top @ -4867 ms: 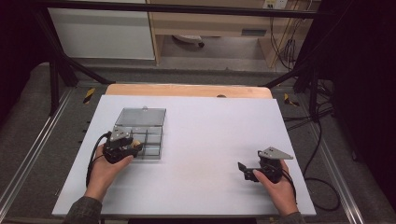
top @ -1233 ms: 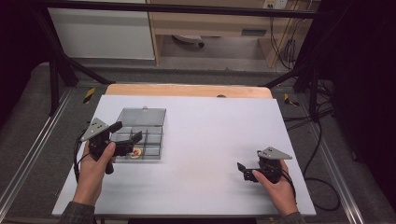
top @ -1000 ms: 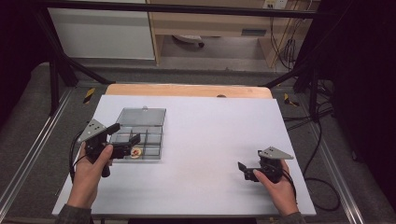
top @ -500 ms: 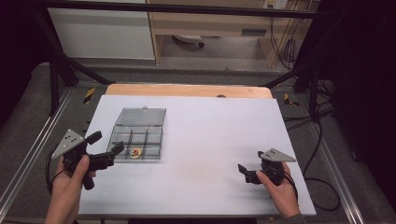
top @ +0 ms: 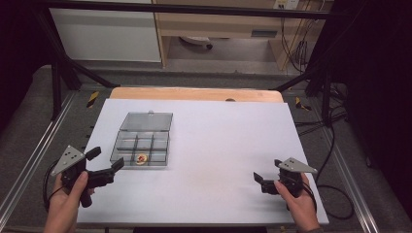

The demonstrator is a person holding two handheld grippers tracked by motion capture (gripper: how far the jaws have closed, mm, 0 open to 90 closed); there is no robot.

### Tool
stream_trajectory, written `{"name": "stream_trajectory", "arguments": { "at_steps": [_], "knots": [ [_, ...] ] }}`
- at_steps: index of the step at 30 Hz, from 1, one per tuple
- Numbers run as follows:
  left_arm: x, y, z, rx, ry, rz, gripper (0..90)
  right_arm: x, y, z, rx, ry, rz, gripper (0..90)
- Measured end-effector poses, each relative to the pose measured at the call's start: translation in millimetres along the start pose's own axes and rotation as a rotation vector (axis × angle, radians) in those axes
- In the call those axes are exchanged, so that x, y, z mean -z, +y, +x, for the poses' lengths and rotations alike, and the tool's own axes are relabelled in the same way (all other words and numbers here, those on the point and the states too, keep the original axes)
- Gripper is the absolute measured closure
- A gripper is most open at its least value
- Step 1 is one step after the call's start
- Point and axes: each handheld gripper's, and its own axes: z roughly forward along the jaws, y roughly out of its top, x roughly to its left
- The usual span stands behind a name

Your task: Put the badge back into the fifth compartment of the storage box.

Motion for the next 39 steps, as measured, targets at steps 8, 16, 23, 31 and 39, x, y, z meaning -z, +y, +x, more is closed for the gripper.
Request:
{"name": "stream_trajectory", "arguments": {
  "at_steps": [8, 16, 23, 31, 39],
  "knots": [
    [-0.7, -20.1, 9.5, 0.011, 0.01, 0.039, 6.2, 5.0, -4.1, 0.4, 0.006, -0.004, 0.012, 3.6],
    [-4.6, -37.7, 16.3, 0.006, 0.016, 0.096, 6.5, 6.1, -5.6, -0.1, 0.004, -0.011, 0.014, 3.6],
    [-14.5, -49.1, 13.2, -0.014, -0.002, 0.153, 6.6, 2.8, -5.4, 0.1, 0.01, -0.009, 0.025, 3.6],
    [-30.9, -60.3, 1.3, -0.07, -0.036, 0.244, 6.9, 0.0, -6.7, -1.8, 0.006, -0.017, 0.033, 3.5],
    [-47.9, -70.5, -5.1, -0.083, -0.04, 0.326, 6.9, -10.8, -6.9, -4.0, 0.015, -0.03, 0.056, 3.2]
  ]
}}
